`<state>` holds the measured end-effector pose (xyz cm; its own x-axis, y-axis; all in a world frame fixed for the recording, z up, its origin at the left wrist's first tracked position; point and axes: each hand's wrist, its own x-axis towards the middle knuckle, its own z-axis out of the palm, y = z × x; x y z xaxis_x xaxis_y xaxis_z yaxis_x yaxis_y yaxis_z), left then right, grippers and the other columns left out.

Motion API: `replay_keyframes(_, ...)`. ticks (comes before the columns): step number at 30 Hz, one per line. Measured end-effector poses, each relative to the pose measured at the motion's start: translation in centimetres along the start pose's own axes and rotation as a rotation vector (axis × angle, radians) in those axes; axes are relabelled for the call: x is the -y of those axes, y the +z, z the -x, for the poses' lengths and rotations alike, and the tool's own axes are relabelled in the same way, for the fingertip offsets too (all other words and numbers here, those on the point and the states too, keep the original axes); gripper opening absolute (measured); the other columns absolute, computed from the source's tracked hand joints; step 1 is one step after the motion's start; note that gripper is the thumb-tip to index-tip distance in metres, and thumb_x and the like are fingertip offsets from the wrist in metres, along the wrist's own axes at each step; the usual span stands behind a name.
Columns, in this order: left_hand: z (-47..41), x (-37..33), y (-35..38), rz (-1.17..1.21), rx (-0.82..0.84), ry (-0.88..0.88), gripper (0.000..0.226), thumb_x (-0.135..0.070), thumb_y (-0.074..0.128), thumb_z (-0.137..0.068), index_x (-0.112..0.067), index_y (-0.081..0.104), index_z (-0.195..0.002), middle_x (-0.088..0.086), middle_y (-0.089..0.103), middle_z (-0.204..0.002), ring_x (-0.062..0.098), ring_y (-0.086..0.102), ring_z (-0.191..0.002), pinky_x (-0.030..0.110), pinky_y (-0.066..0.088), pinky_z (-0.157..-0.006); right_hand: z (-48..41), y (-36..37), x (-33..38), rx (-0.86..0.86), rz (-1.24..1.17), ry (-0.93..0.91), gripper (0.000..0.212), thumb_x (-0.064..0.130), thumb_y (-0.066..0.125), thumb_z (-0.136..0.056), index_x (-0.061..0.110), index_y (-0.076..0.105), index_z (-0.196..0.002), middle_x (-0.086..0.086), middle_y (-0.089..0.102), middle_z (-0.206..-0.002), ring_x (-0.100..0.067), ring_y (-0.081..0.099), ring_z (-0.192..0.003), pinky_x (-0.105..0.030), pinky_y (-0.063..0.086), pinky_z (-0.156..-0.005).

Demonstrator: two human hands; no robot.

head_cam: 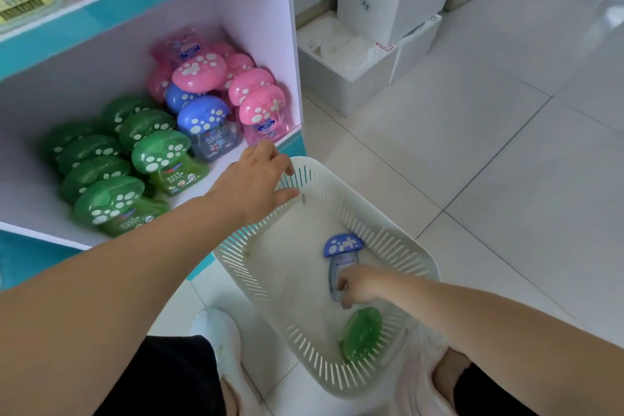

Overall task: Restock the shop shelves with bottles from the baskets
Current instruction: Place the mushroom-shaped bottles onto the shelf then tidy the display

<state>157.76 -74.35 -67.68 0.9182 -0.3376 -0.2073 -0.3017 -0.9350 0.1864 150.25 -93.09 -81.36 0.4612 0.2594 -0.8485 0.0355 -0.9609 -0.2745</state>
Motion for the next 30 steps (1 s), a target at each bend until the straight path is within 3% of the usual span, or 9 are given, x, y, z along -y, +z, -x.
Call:
replay_keyframes(6, 0.6, -0.4, -0.5, 0.015, -0.022, 0.011, 0.042, -0.045, 0.058, -0.086, -0.019, 0.054, -0.119, 0.005, 0.042, -0.117, 0.027, 0.040, -0.113, 0.043, 0.040, -0.097, 0.5, 1.9, -1.6, 0.152, 0.250, 0.043, 0.042, 0.021, 0.041, -0.098, 0.001, 0.046, -0.134, -0.017, 0.052, -0.133, -0.031, 0.053, -0.115, -0.037, 0.041, -0.100)
replay_keyframes(9, 1.0, -0.1, -0.8, 0.031, -0.031, -0.002, 0.042, -0.045, 0.058, -0.086, -0.020, 0.054, -0.118, 0.005, 0.042, -0.118, 0.026, 0.041, -0.113, 0.043, 0.040, -0.097, 0.6, 2.0, -1.7, 0.181, 0.288, 0.067, 0.040, 0.021, 0.038, -0.100, -0.001, 0.047, -0.132, -0.017, 0.055, -0.122, -0.024, 0.047, -0.093, -0.037, 0.042, -0.097)
replay_keyframes(13, 1.4, 0.4, -1.4, 0.031, -0.047, -0.011, 0.042, -0.047, 0.058, -0.085, -0.019, 0.055, -0.117, 0.006, 0.041, -0.116, 0.028, 0.041, -0.114, 0.045, 0.039, -0.100, 0.3, 1.4, -1.9, 0.168, 0.287, 0.064, 0.037, 0.016, 0.038, -0.098, 0.000, 0.049, -0.130, -0.016, 0.054, -0.116, -0.023, 0.045, -0.091, -0.037, 0.043, -0.091)
replay_keyframes(16, 1.8, 0.4, -1.7, 0.044, -0.058, -0.024, 0.042, -0.046, 0.058, -0.085, -0.019, 0.056, -0.117, 0.008, 0.041, -0.117, 0.028, 0.040, -0.115, 0.045, 0.038, -0.101, -0.2, 2.0, -2.6, 0.201, 0.282, 0.080, 0.042, 0.025, 0.039, -0.098, 0.003, 0.046, -0.134, -0.014, 0.051, -0.131, -0.026, 0.053, -0.109, -0.037, 0.042, -0.098)
replay_keyframes(20, 2.3, 0.4, -2.0, 0.046, -0.053, -0.052, 0.042, -0.046, 0.057, -0.086, -0.020, 0.055, -0.119, 0.007, 0.040, -0.117, 0.027, 0.038, -0.116, 0.041, 0.035, -0.102, -0.7, 3.6, -3.3, 0.281, 0.331, 0.066, 0.053, 0.043, 0.039, -0.096, 0.016, 0.038, -0.142, -0.007, 0.044, -0.141, -0.027, 0.045, -0.127, -0.041, 0.036, -0.106)
replay_keyframes(26, 2.2, 0.6, -2.3, 0.049, -0.054, -0.051, 0.042, -0.045, 0.057, -0.086, -0.019, 0.055, -0.119, 0.007, 0.040, -0.115, 0.028, 0.038, -0.115, 0.039, 0.032, -0.104, -1.3, 3.3, -2.1, 0.279, 0.149, 0.087, 0.067, 0.056, 0.057, -0.084, 0.011, 0.049, -0.133, -0.006, 0.053, -0.133, -0.027, 0.053, -0.117, -0.036, 0.044, -0.096)
replay_keyframes(30, 2.0, 0.3, -1.9, 0.049, -0.042, -0.028, 0.041, -0.046, 0.057, -0.086, -0.020, 0.055, -0.118, 0.006, 0.040, -0.118, 0.026, 0.038, -0.117, 0.041, 0.033, -0.105, -1.0, 1.8, -0.9, 0.232, -0.057, 0.089, 0.075, 0.040, 0.078, -0.072, 0.010, 0.048, -0.134, -0.007, 0.053, -0.131, -0.026, 0.057, -0.112, -0.035, 0.051, -0.094)
